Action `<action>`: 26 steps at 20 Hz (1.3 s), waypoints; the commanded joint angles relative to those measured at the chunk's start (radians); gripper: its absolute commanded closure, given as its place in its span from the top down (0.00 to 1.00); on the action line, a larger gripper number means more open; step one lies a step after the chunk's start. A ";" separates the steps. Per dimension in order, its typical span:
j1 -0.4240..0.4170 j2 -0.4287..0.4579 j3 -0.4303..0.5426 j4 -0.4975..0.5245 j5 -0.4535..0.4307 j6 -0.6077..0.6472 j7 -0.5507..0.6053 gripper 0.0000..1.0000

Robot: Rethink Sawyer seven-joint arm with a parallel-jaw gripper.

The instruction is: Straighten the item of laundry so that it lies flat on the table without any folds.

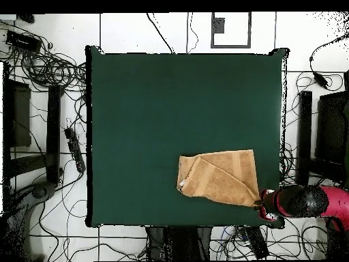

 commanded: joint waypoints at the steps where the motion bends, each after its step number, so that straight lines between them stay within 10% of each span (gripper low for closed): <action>1: 0.086 -0.012 -0.071 -0.095 -0.081 0.054 -0.288 0.00; 26: 0.136 0.007 -0.129 -0.152 -0.186 -0.014 -0.314 0.00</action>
